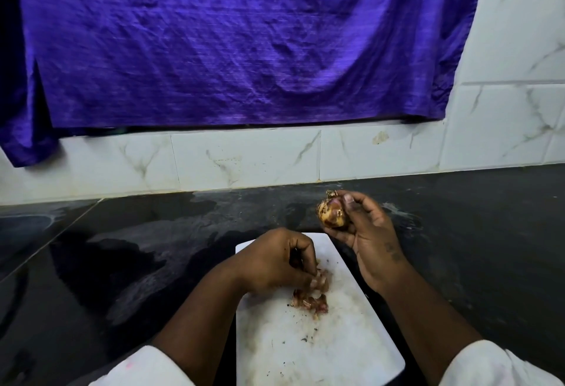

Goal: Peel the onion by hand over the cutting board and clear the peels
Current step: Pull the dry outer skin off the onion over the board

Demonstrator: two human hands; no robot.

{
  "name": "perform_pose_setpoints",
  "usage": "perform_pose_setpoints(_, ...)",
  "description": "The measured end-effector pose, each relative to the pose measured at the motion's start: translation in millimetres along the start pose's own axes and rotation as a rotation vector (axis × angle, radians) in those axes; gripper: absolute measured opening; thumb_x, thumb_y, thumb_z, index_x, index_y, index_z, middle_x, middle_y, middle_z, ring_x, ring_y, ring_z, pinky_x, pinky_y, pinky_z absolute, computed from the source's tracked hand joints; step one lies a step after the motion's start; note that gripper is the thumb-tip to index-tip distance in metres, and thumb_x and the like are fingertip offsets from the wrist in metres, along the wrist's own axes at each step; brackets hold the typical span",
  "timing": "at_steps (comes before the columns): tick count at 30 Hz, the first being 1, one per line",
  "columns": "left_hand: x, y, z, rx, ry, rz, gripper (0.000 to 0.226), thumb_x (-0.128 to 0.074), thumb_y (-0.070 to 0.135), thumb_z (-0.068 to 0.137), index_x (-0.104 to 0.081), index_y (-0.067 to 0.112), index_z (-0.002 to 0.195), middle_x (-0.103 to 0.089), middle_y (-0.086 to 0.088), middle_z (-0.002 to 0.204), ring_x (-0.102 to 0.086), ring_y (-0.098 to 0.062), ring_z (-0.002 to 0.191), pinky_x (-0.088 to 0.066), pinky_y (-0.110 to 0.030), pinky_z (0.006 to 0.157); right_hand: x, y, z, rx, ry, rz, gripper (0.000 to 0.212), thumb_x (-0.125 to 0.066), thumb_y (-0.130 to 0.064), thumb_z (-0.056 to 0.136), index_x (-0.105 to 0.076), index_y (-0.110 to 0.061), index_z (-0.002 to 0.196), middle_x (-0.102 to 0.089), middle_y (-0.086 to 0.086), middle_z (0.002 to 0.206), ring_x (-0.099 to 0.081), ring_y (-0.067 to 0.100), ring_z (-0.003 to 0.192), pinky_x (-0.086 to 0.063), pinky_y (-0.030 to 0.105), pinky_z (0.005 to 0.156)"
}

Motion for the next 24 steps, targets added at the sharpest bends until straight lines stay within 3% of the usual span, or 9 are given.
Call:
perform_pose_setpoints(2, 1.6, 0.6, -0.6, 0.006, 0.047, 0.007, 0.019, -0.086, 0.009, 0.082, -0.07, 0.015, 0.089, -0.076, -0.004, 0.093, -0.073, -0.023, 0.081, -0.063, -0.05, 0.082, -0.8, 0.5, -0.5, -0.003, -0.014, -0.011, 0.029, -0.066, -0.034, 0.084, -0.069, -0.016, 0.107, -0.072, 0.013, 0.119, -0.073, 0.027, 0.103, -0.063, 0.033, 0.072)
perform_pose_setpoints(4, 3.7, 3.7, -1.4, -0.003, 0.131, -0.014, 0.023, -0.089, 0.018, 0.081, -0.067, 0.017, 0.089, -0.074, -0.001, 0.089, -0.067, -0.013, 0.073, -0.06, -0.037, 0.073, -2.1, 1.1, -1.5, -0.004, -0.037, -0.023, 0.028, -0.067, -0.032, 0.085, -0.07, -0.016, 0.107, -0.075, 0.011, 0.114, -0.074, 0.027, 0.102, -0.062, 0.033, 0.072)
perform_pose_setpoints(7, 12.4, 8.8, -1.3, -0.041, 0.413, -0.1, 0.024, -0.086, 0.027, 0.085, -0.063, 0.022, 0.084, -0.066, 0.007, 0.074, -0.059, -0.003, 0.064, -0.052, -0.026, 0.061, -4.0, 2.0, -3.4, -0.015, -0.073, -0.039, 0.032, -0.07, -0.028, 0.085, -0.067, -0.01, 0.112, -0.077, 0.009, 0.108, -0.075, 0.027, 0.1, -0.063, 0.036, 0.075)
perform_pose_setpoints(10, 20.7, 10.3, -2.1, -0.114, 0.607, -0.292, 0.019, -0.083, 0.018, 0.087, -0.069, 0.022, 0.099, -0.063, 0.007, 0.078, -0.056, -0.002, 0.066, -0.05, -0.015, 0.059, -6.5, 1.8, -5.8, -0.014, -0.114, -0.063, 0.039, -0.073, -0.027, 0.082, -0.065, -0.006, 0.114, -0.077, 0.013, 0.107, -0.075, 0.028, 0.099, -0.063, 0.039, 0.077)
perform_pose_setpoints(13, 21.8, 12.8, -3.2, -0.158, 0.622, -0.305, 0.019, -0.081, 0.012, 0.089, -0.075, 0.022, 0.104, -0.069, 0.009, 0.083, -0.061, -0.004, 0.07, -0.052, -0.015, 0.061, -8.8, 2.3, -8.2, -0.009, -0.149, -0.11, 0.039, -0.075, -0.029, 0.081, -0.066, -0.009, 0.114, -0.076, 0.013, 0.11, -0.075, 0.031, 0.1, -0.062, 0.041, 0.079)
perform_pose_setpoints(15, 21.0, 13.3, -2.5, -0.175, 0.617, -0.266, 0.014, -0.08, 0.011, 0.089, -0.077, 0.019, 0.1, -0.073, 0.001, 0.092, -0.066, -0.008, 0.074, -0.054, -0.017, 0.064, -9.3, 2.9, -8.7, -0.009, -0.158, -0.124, 0.04, -0.075, -0.029, 0.081, -0.066, -0.009, 0.114, -0.076, 0.014, 0.112, -0.075, 0.034, 0.101, -0.062, 0.043, 0.08)
perform_pose_setpoints(19, 21.1, 13.0, -2.3, -0.182, 0.628, -0.192, 0.006, -0.08, 0.011, 0.089, -0.078, 0.016, 0.092, -0.07, 0.003, 0.092, -0.063, -0.003, 0.073, -0.051, -0.015, 0.065, -9.4, 1.4, -8.5, 0.003, -0.14, -0.105, 0.038, -0.073, -0.025, 0.082, -0.065, -0.007, 0.114, -0.074, 0.019, 0.114, -0.074, 0.032, 0.098, -0.062, 0.036, 0.074)
perform_pose_setpoints(22, 17.3, 17.8, -3.1, -0.181, 0.558, -0.188, 0.005, -0.079, 0.007, 0.09, -0.078, 0.01, 0.093, -0.067, 0.003, 0.093, -0.065, -0.001, 0.075, -0.054, -0.012, 0.066, -7.6, 0.8, -7.1, 0.022, -0.117, -0.098, 0.034, -0.072, -0.025, 0.083, -0.066, -0.008, 0.112, -0.072, 0.022, 0.115, -0.074, 0.032, 0.097, -0.063, 0.038, 0.076)
perform_pose_setpoints(24, 14.2, 19.5, -2.3, -0.179, 0.516, -0.19, 0.005, -0.08, 0.007, 0.089, -0.079, 0.01, 0.093, -0.066, 0.002, 0.092, -0.065, -0.003, 0.075, -0.059, -0.019, 0.069, -6.6, 0.9, -6.3, 0.031, -0.106, -0.116, 0.033, -0.073, -0.027, 0.082, -0.067, -0.01, 0.111, -0.072, 0.022, 0.115, -0.074, 0.035, 0.098, -0.063, 0.041, 0.077)
Point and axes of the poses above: each hand's wrist, its own z-axis towards the middle knuckle, its own x-axis out of the back of the hand, y = z × x, the point moved 4 cm from there along z, towards the middle knuckle
